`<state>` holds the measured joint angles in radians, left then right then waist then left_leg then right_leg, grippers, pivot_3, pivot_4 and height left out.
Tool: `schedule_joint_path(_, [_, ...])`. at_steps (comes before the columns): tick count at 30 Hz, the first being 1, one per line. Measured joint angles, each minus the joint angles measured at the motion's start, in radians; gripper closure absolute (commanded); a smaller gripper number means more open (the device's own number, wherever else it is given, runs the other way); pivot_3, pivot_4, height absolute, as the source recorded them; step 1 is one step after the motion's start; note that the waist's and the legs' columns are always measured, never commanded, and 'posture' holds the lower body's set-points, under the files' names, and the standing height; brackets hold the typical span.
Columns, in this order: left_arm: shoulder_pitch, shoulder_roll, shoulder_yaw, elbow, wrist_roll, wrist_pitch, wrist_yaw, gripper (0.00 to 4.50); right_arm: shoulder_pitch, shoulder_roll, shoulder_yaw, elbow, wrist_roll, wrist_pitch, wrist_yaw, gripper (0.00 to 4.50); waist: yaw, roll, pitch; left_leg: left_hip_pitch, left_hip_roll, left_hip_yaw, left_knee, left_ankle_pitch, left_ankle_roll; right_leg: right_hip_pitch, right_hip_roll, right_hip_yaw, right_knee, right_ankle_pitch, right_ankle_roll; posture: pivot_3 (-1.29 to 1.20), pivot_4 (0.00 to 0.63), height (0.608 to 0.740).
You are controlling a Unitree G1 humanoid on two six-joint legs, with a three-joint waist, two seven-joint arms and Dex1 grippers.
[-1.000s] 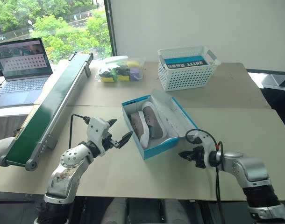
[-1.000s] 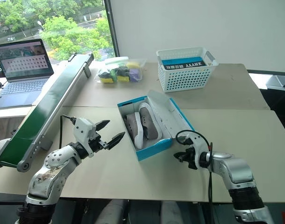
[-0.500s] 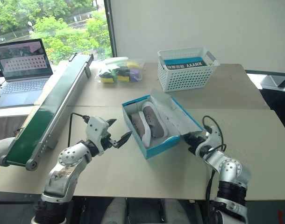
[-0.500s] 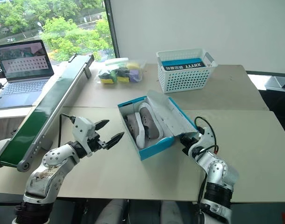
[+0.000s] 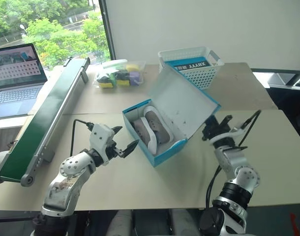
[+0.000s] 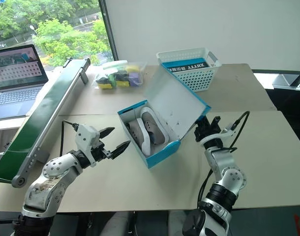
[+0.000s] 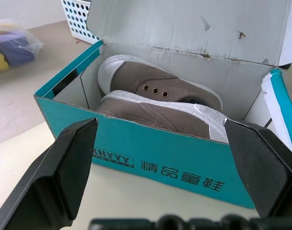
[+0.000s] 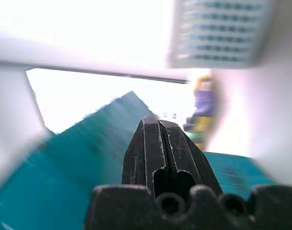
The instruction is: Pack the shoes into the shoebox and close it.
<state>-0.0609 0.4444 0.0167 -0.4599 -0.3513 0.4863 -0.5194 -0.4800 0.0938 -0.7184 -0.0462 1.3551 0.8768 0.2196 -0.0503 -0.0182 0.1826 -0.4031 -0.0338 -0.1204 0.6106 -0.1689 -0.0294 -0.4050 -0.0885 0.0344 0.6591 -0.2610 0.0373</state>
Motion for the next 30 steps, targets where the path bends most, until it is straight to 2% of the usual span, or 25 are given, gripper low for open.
schedule_joint_path(2, [0.002, -0.001, 0.0, -0.005, 0.0, 0.002, 0.007, 0.0, 0.008, -0.012, 0.061, -0.057, 0.021, 0.012, 0.079, 4.47, 0.001, 0.0, 0.0, 0.0, 0.0, 0.0, 0.0, 0.0, 0.0, 0.0, 0.0, 0.0, 0.0, 0.0, 0.0, 0.0, 0.15, 0.729])
schedule_joint_path(6, [0.029, -0.003, 0.013, -0.034, -0.004, 0.019, 0.033, 0.0, 0.058, -0.232, 0.346, -0.225, -0.032, 0.116, 0.355, 4.47, 0.006, 0.0, 0.0, 0.0, 0.0, 0.0, 0.001, 0.0, 0.0, 0.001, 0.0, 0.0, -0.001, -0.003, 0.005, 0.0, 0.15, 0.729])
schedule_joint_path(7, [0.029, -0.004, 0.014, -0.037, -0.004, 0.019, 0.036, 0.0, 0.057, -0.244, 0.371, -0.234, -0.048, 0.116, 0.379, 4.47, 0.007, -0.001, -0.001, 0.0, 0.0, 0.0, 0.001, 0.0, 0.0, 0.001, 0.0, 0.0, -0.001, -0.003, 0.006, 0.0, 0.15, 0.729])
schedule_joint_path(10, [0.044, -0.004, 0.02, -0.055, -0.005, 0.02, 0.046, 0.0, -0.024, -0.391, 0.569, -0.217, -0.268, 0.077, 0.453, 4.47, 0.002, 0.0, 0.0, 0.001, 0.0, 0.004, 0.002, 0.0, 0.0, -0.001, 0.0, 0.003, -0.001, -0.004, 0.008, 0.0, 0.15, 0.729])
schedule_joint_path(12, [0.059, -0.004, 0.027, -0.066, -0.005, 0.021, 0.053, 0.0, -0.109, -0.435, 0.683, -0.193, -0.436, -0.004, 0.467, 4.47, 0.001, 0.0, 0.0, 0.003, 0.002, 0.005, 0.001, 0.0, 0.0, 0.0, 0.0, 0.003, -0.001, -0.004, 0.008, 0.0, 0.15, 0.729])
schedule_joint_path(14, [0.064, -0.006, 0.026, -0.077, -0.005, 0.024, 0.06, 0.0, -0.222, -0.414, 0.804, -0.095, -0.63, -0.111, 0.44, 4.47, 0.001, -0.001, 0.0, 0.003, 0.003, 0.006, -0.001, 0.0, 0.0, 0.0, 0.001, 0.004, -0.001, -0.003, 0.008, 0.0, 0.15, 0.729])
schedule_joint_path(16, [0.064, -0.007, 0.026, -0.08, -0.006, 0.026, 0.063, 0.0, -0.267, -0.372, 0.846, -0.036, -0.711, -0.166, 0.418, 4.47, 0.006, -0.001, 0.0, 0.002, 0.003, 0.006, -0.001, 0.0, 0.0, -0.001, 0.002, 0.004, -0.002, -0.003, 0.007, 0.0, 0.15, 0.729])
schedule_joint_path(17, [0.069, -0.007, 0.03, -0.084, -0.005, 0.031, 0.071, 0.0, -0.305, -0.329, 0.877, 0.051, -0.778, -0.218, 0.397, 4.47, 0.012, -0.001, 0.0, 0.0, 0.001, 0.006, 0.0, 0.0, -0.001, -0.002, 0.0, 0.004, -0.002, 0.001, 0.001, 0.0, 0.15, 0.729])
schedule_joint_path(21, [0.074, -0.01, 0.031, -0.104, -0.005, 0.044, 0.087, 0.0, -0.368, -0.31, 1.064, 0.288, -1.023, -0.356, 0.407, 4.47, 0.012, -0.004, -0.001, -0.001, -0.001, 0.006, 0.001, 0.0, 0.0, -0.003, -0.002, 0.005, -0.003, 0.003, 0.003, 0.0, 0.15, 0.729])
schedule_joint_path(24, [0.077, -0.01, 0.033, -0.119, -0.005, 0.048, 0.097, 0.0, -0.368, -0.282, 1.136, 0.427, -1.119, -0.411, 0.429, 4.47, 0.012, -0.004, -0.001, 0.0, -0.001, 0.006, 0.002, 0.0, 0.0, -0.002, -0.001, 0.005, -0.002, 0.003, 0.003, 0.0, 0.15, 0.729])
schedule_joint_path(30, [0.089, -0.019, 0.046, -0.141, -0.006, 0.057, 0.117, 0.0, -0.406, -0.245, 1.135, 0.516, -1.181, -0.435, 0.478, 4.47, 0.007, -0.005, -0.002, 0.008, 0.0, 0.006, 0.0, 0.0, 0.0, 0.005, 0.0, 0.006, -0.002, 0.002, 0.005, 0.0, 0.15, 0.729])
